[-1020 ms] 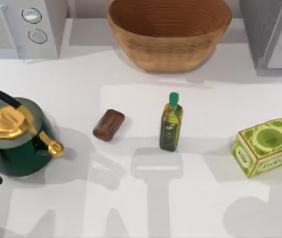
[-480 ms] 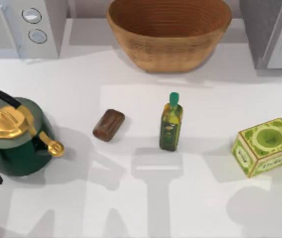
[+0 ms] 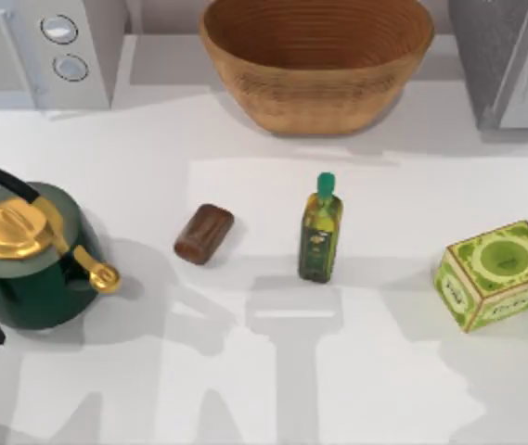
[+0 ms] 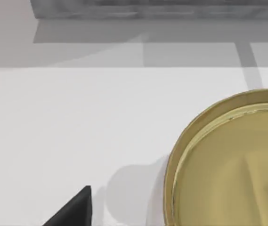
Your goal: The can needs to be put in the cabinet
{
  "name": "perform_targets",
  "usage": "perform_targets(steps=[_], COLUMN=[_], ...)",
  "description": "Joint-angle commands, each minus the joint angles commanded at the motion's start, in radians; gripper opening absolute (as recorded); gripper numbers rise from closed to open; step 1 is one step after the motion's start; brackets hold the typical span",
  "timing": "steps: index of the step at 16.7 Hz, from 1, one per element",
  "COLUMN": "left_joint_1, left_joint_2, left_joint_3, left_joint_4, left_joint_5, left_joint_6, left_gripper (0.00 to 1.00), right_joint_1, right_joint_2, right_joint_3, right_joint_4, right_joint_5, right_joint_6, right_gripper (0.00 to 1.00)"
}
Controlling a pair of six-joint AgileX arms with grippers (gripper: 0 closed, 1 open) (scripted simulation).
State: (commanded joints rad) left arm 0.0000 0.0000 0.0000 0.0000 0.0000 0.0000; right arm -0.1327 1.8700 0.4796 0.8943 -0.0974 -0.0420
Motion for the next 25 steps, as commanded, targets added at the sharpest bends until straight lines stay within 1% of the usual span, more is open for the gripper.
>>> perform_targets(steps=[6,19,20,25], left_joint_1=[0.000,0.000,0.000,0.000], left_joint_2=[0.000,0.000,0.000,0.000], left_joint_3=[0.000,0.000,0.000,0.000], left_joint_4=[0.000,0.000,0.000,0.000], left_joint_5=[0.000,0.000,0.000,0.000], left_joint_6=[0.000,0.000,0.000,0.000], left_gripper=[1.00,1.00,1.00,1.00], right_joint_1=[0.020,0.020,0.020,0.020], right_joint_2=[0.041,0.041,0.041,0.041], right_joint_3=[0.017,0.017,0.017,0.017], right_joint_4=[0.024,0.024,0.024,0.024], right_joint_5=[0.018,0.018,0.018,0.018], right_joint_6=[0.009,0.009,0.009,0.009], right_gripper=[1.00,0.02,0.00,0.00])
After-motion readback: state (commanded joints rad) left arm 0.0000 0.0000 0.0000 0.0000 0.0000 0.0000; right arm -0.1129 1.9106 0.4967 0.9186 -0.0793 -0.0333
